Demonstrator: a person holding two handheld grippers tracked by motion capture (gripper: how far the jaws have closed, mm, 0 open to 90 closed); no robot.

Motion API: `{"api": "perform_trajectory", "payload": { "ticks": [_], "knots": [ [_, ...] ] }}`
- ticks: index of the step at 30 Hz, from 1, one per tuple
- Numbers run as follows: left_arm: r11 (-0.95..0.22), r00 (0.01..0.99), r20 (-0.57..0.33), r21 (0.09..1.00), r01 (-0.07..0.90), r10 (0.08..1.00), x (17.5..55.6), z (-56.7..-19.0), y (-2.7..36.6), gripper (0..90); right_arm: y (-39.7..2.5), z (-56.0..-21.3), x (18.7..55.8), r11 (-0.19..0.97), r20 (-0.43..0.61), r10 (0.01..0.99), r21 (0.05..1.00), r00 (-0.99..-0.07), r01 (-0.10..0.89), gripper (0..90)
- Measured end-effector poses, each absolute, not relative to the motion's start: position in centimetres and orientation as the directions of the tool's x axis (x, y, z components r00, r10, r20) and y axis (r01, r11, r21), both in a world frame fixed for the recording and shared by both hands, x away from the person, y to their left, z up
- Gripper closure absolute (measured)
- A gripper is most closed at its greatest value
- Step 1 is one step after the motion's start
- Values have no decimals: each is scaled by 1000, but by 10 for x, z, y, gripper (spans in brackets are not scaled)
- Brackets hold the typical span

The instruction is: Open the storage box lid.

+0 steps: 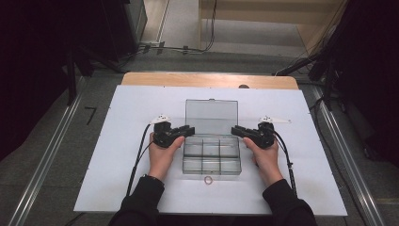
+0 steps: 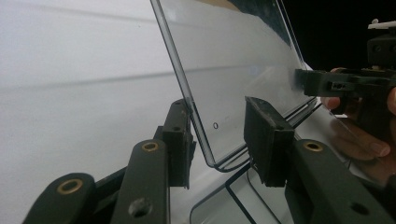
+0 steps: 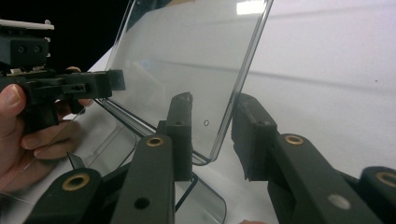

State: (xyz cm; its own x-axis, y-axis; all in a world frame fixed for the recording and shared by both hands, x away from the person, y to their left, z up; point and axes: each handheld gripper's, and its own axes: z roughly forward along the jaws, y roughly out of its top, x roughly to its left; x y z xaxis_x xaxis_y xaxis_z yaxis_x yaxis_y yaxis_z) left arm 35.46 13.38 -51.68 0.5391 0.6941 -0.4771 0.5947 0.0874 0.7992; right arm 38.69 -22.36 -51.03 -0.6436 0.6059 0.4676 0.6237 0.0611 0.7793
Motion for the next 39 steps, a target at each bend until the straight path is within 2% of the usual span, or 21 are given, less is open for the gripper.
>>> {"api": "perform_trajectory", "payload": {
  "ticks": [24,33,39],
  "knots": [
    [107,498,-518,760,641,695,358,-518,137,531,-222,-512,391,81,488,623,737,-611,671,529],
    [108,495,-523,755,646,693,359,-518,138,522,-222,-512,393,84,491,621,733,-611,675,513],
    [106,482,-515,753,649,709,359,-518,137,454,-222,-513,395,88,496,631,718,-596,690,463]
  ]
}}
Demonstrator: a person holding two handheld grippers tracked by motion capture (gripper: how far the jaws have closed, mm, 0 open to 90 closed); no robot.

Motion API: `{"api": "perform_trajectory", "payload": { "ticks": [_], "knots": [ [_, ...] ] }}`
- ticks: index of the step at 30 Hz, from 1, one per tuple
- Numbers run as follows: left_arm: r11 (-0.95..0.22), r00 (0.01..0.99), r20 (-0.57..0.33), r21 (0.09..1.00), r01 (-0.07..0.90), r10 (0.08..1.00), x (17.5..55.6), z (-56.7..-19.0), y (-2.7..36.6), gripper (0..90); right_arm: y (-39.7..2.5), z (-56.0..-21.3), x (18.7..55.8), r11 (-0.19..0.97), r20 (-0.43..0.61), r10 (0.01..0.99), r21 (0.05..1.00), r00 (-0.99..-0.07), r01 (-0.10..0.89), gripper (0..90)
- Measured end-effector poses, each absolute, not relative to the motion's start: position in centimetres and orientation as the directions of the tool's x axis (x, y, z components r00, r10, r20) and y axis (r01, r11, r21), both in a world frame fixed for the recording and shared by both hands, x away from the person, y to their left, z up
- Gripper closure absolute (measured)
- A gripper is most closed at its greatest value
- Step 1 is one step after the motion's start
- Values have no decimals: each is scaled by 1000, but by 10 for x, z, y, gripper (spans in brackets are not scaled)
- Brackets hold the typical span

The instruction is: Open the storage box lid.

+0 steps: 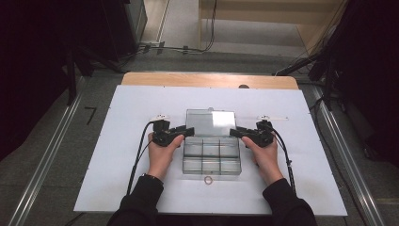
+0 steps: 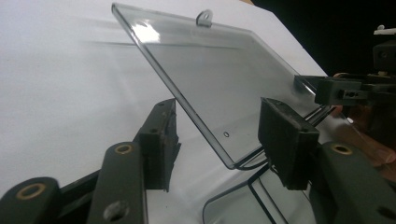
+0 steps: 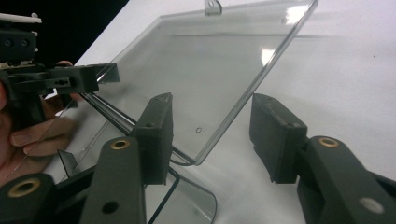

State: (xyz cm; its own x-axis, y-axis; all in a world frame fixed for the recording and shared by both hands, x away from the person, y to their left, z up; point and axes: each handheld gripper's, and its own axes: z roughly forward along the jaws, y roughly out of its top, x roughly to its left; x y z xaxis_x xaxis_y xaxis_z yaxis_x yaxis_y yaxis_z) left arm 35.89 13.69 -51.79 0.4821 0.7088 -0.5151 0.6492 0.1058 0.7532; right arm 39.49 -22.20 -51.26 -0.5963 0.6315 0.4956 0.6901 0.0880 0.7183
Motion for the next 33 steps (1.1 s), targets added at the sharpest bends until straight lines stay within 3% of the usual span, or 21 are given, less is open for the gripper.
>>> {"api": "perform_trajectory", "payload": {
  "ticks": [3,7,12,21,33],
  "knots": [
    [104,488,-514,756,646,705,359,-518,137,443,-222,-512,394,93,489,635,719,-597,688,458],
    [83,524,-494,778,623,694,357,-517,135,352,-220,-511,393,95,473,646,729,-599,678,416],
    [98,521,-476,798,595,708,353,-515,137,213,-219,-509,388,94,424,695,747,-580,658,183],
    [55,616,-461,826,561,639,341,-510,138,38,-224,-504,377,88,381,697,795,-607,600,0],
    [-38,690,-356,874,485,631,313,-497,143,0,-232,-489,348,141,276,714,844,-644,517,0]
  ]
}}
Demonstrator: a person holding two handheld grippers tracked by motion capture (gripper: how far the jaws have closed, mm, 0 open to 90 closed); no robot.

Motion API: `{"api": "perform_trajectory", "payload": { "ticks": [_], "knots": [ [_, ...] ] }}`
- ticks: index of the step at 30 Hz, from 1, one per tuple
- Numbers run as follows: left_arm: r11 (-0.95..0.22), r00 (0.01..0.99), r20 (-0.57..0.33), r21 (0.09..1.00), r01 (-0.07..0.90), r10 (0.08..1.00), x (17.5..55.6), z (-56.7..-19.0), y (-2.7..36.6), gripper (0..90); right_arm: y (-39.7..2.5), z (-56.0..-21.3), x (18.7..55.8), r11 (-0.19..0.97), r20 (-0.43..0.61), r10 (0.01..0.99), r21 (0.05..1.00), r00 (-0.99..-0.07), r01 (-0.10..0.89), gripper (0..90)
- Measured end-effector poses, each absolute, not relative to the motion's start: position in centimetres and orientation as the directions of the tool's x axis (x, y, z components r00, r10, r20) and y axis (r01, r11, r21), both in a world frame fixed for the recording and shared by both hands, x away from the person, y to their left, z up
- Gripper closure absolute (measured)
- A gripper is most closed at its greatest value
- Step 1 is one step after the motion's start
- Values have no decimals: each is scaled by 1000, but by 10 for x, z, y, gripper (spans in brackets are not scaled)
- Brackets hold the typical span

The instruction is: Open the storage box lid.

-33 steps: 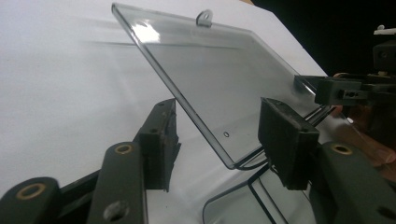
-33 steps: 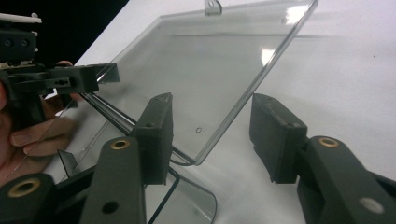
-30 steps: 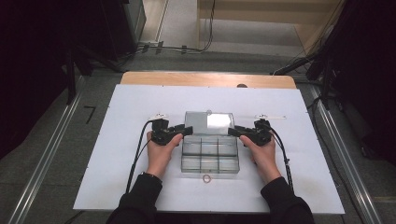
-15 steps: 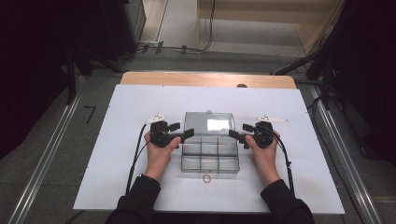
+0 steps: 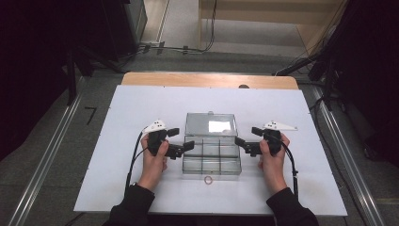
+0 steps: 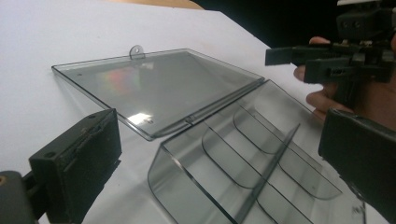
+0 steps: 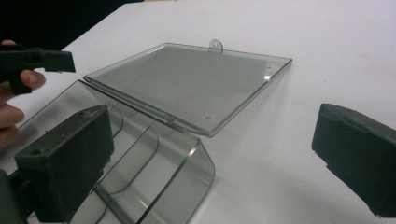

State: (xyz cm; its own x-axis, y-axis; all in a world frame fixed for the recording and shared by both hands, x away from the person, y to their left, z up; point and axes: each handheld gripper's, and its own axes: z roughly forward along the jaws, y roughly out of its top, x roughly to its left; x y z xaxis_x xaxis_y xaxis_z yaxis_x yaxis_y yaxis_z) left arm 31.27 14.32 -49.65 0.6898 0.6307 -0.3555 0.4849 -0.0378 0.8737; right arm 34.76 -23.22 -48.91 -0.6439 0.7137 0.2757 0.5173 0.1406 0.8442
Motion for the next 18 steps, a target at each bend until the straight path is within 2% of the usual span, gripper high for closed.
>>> {"api": "perform_trajectory", "payload": {
  "ticks": [10,18],
  "knots": [
    [-113,715,-259,897,428,649,286,-493,147,0,-235,-470,320,277,165,667,851,-727,447,0],
    [-113,716,-250,902,418,652,269,-495,164,0,-237,-454,303,310,141,634,854,-760,417,0]
  ]
}}
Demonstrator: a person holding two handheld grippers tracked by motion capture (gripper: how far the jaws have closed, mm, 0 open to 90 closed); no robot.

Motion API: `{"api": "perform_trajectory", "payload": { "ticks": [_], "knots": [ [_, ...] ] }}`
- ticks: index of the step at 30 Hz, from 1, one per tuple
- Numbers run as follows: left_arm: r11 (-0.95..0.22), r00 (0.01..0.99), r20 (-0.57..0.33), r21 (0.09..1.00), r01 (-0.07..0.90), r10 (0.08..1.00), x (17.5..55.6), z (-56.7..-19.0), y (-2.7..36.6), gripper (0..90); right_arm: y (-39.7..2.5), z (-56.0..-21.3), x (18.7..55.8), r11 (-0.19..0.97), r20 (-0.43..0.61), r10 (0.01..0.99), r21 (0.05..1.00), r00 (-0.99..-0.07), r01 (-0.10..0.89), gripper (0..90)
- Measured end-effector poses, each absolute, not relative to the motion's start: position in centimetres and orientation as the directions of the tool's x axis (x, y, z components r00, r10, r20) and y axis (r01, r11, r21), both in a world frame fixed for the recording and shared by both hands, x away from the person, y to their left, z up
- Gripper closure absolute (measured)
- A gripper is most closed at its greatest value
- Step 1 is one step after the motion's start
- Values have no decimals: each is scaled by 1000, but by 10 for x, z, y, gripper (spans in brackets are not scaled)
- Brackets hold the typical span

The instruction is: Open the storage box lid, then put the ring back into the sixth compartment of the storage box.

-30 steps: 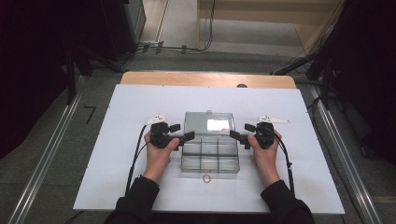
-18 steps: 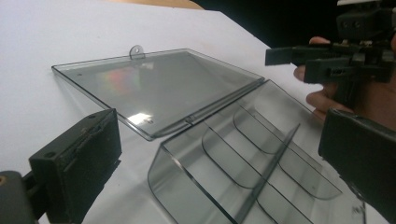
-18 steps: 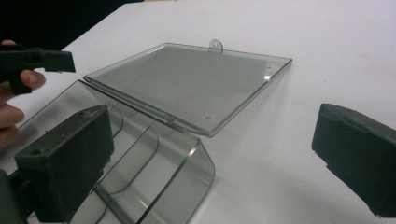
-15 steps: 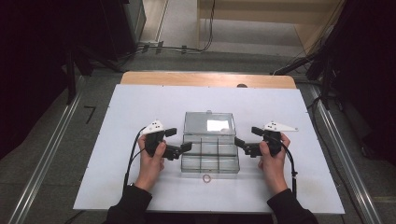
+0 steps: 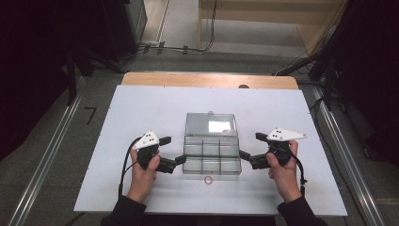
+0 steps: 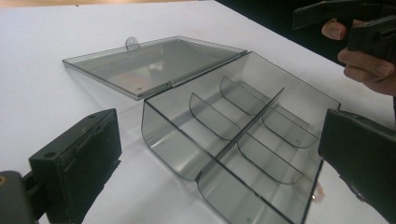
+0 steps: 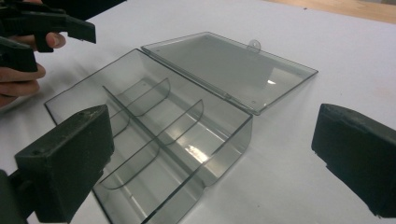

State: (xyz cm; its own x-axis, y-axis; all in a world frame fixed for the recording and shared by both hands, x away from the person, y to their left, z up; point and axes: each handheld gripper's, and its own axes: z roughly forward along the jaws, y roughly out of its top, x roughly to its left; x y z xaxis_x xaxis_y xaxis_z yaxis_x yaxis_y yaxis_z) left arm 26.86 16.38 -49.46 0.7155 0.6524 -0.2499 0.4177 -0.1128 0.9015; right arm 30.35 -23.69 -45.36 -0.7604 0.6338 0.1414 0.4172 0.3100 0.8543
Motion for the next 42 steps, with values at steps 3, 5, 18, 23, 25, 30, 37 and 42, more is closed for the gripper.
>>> {"api": "perform_trajectory", "payload": {
  "ticks": [3,5,18,23,25,30,37,42],
  "knots": [
    [-106,709,-253,901,420,659,262,-496,173,0,-235,-453,300,327,134,624,850,-770,413,0],
    [-94,701,-257,902,421,665,257,-497,179,0,-233,-452,298,338,133,614,847,-778,411,0],
    [-86,682,-247,906,415,688,235,-499,203,0,-216,-444,283,435,104,530,819,-841,375,6],
    [-96,685,-237,907,410,689,228,-502,207,0,-208,-439,275,453,108,486,817,-867,356,38],
    [-100,685,-236,906,412,689,225,-504,210,0,-205,-439,274,473,101,471,810,-877,347,46],
    [-109,685,-232,903,415,691,220,-507,214,0,-197,-441,270,495,99,459,797,-883,347,179],
    [-94,678,-239,905,415,695,214,-508,223,0,-179,-449,263,546,110,400,769,-910,333,374],
    [-75,677,-245,911,406,694,206,-509,231,0,-162,-457,255,623,83,330,729,-940,283,520]
  ]
}}
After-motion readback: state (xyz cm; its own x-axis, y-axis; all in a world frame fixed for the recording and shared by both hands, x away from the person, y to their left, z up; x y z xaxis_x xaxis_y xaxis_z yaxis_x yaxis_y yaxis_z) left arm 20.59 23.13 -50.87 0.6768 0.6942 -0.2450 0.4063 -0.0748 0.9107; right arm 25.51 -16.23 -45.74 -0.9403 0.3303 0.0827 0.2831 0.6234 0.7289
